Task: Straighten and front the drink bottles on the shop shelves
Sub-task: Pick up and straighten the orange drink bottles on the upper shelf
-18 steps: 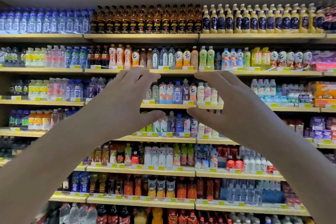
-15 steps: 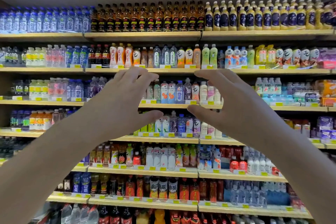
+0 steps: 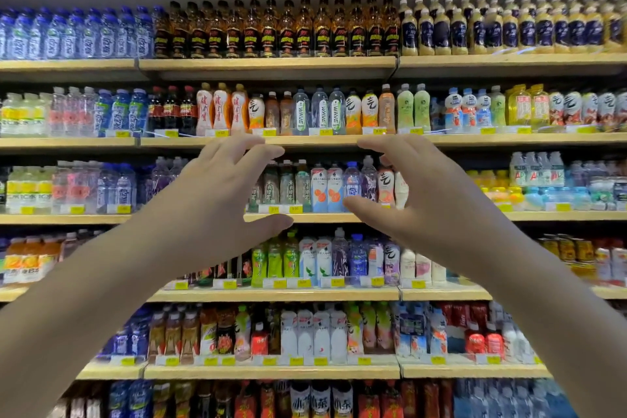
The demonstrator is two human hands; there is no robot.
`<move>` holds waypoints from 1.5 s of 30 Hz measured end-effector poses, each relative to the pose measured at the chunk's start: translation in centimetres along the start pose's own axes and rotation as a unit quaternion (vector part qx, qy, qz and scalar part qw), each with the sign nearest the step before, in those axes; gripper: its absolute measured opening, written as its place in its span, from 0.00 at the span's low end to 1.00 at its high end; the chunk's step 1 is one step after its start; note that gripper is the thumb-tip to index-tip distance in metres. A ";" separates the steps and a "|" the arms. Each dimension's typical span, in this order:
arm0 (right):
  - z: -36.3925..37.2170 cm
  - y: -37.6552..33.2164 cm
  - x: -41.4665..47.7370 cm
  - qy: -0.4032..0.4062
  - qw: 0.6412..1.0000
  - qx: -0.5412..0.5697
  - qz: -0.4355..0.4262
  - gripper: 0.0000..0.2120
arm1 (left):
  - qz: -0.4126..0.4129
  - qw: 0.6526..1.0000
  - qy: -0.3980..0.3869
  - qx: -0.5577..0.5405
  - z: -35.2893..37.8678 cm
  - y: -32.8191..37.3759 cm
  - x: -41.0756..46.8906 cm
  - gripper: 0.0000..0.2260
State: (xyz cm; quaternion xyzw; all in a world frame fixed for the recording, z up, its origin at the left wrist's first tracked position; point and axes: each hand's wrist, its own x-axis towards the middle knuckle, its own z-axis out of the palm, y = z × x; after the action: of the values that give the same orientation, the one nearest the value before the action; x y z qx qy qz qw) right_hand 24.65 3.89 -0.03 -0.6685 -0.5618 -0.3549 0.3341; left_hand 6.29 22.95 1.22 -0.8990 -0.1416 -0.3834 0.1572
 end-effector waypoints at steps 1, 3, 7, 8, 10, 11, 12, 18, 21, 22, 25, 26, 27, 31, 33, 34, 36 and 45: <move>1.2 0.0 1.0 0.003 1.000 -0.002 0.001 0.34 | 0.002 1.000 -0.001 -0.002 0.7 -1.3 0.6 0.41; 3.5 0.2 2.6 0.006 1.000 -0.002 0.001 0.34 | 0.003 1.000 -0.001 -0.007 2.2 -3.6 1.7 0.42; 7.4 1.3 5.4 0.008 1.000 0.002 0.004 0.33 | 0.013 1.000 0.012 -0.020 5.3 -7.2 3.9 0.42; 8.2 1.6 6.1 0.006 1.000 0.000 0.005 0.32 | 0.014 1.000 0.014 -0.024 6.1 -7.8 4.4 0.42; 9.8 2.7 7.4 0.005 1.000 -0.006 0.005 0.33 | 0.015 0.999 0.014 -0.028 7.9 -9.0 5.7 0.40; 10.6 3.3 8.2 0.007 1.000 -0.010 0.003 0.33 | 0.015 0.999 0.016 -0.028 8.8 -9.5 6.4 0.40; 11.4 4.0 8.9 0.010 1.000 -0.014 0.002 0.33 | 0.015 0.999 0.019 -0.027 9.7 -10.0 7.0 0.40; 15.7 9.4 12.3 0.025 1.000 -0.003 -0.016 0.33 | 0.010 0.999 0.027 -0.030 14.8 -12.0 11.7 0.40; 17.4 12.7 13.8 0.033 0.999 -0.003 -0.022 0.32 | 0.019 0.999 0.035 -0.027 17.4 -12.4 14.5 0.40; 17.9 13.7 14.4 0.037 0.999 -0.002 -0.022 0.31 | 0.019 0.999 0.038 -0.025 18.2 -12.4 15.5 0.40; 19.1 16.5 16.1 0.049 0.998 -0.002 -0.026 0.31 | 0.022 0.999 0.044 -0.022 20.5 -12.6 18.3 0.39; 19.5 17.4 16.6 0.050 0.998 -0.005 -0.026 0.31 | 0.025 0.998 0.047 -0.021 21.3 -12.6 19.2 0.39; 19.9 18.3 17.1 0.047 0.999 -0.010 -0.025 0.31 | 0.027 0.998 0.049 -0.020 22.0 -12.6 20.1 0.39; 21.1 21.7 18.7 0.041 0.998 -0.037 -0.012 0.32 | 0.044 0.996 0.063 -0.033 24.8 -12.6 24.0 0.38; 21.7 23.2 19.6 0.042 0.998 -0.052 -0.005 0.32 | 0.058 0.995 0.071 -0.040 26.3 -12.7 26.1 0.37; 22.0 23.9 20.0 0.044 0.997 -0.059 -0.002 0.32 | 0.064 0.994 0.074 -0.041 27.1 -12.9 27.1 0.37; 22.7 25.2 20.9 0.048 0.996 -0.073 0.005 0.32 | 0.072 0.993 0.079 -0.046 28.8 -13.4 29.0 0.36; 26.5 31.2 25.5 0.064 0.989 -0.132 0.026 0.31 | 0.105 0.987 0.104 -0.063 35.6 -16.6 37.2 0.38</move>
State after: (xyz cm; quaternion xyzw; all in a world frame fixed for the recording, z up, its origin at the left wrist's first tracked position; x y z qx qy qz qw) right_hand 61.14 34.88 6.23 -0.6970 -0.4696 -0.4594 0.2873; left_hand 47.80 56.94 8.09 -0.8724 -0.0047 -0.4638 0.1540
